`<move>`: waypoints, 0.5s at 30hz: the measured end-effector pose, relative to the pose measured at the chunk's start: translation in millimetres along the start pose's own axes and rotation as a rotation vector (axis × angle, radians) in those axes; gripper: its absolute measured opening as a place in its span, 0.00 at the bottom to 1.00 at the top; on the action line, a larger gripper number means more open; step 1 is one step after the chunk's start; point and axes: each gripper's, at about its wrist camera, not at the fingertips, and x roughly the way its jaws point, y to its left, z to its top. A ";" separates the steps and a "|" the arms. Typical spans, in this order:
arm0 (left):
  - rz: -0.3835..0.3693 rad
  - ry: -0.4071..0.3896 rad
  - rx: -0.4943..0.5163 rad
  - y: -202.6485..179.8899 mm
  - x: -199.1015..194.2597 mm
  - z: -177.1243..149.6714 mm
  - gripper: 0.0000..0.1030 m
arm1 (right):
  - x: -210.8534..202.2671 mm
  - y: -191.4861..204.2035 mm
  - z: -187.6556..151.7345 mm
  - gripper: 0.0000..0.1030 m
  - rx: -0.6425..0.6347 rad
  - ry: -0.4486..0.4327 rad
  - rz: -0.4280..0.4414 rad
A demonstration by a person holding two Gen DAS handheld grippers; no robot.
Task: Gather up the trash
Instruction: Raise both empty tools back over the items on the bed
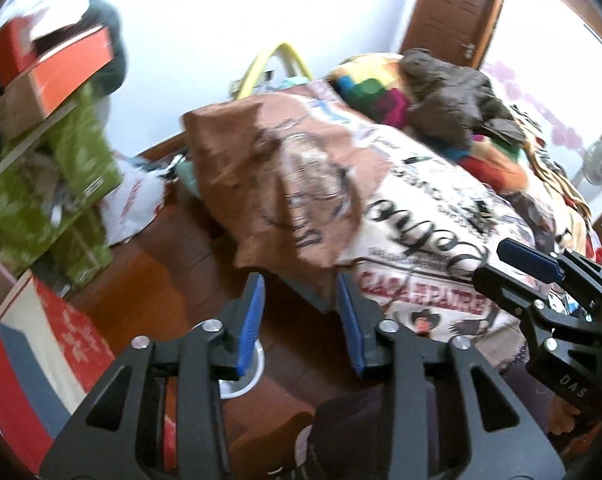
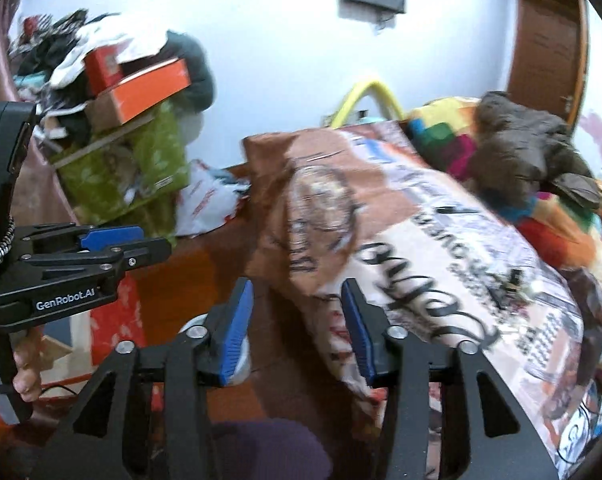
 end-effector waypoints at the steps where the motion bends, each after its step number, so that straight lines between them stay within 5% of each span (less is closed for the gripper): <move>1: -0.005 -0.001 0.013 -7.4 0.8 1.9 0.39 | -4.0 -6.6 -2.5 0.47 0.006 -0.010 -0.018; 6: -0.043 0.011 0.099 -63.5 15.4 14.7 0.50 | -16.3 -53.2 -14.2 0.54 0.066 -0.035 -0.094; 15: -0.112 0.066 0.188 -143.3 66.9 31.7 0.54 | -15.5 -142.5 -42.0 0.59 0.201 -0.026 -0.212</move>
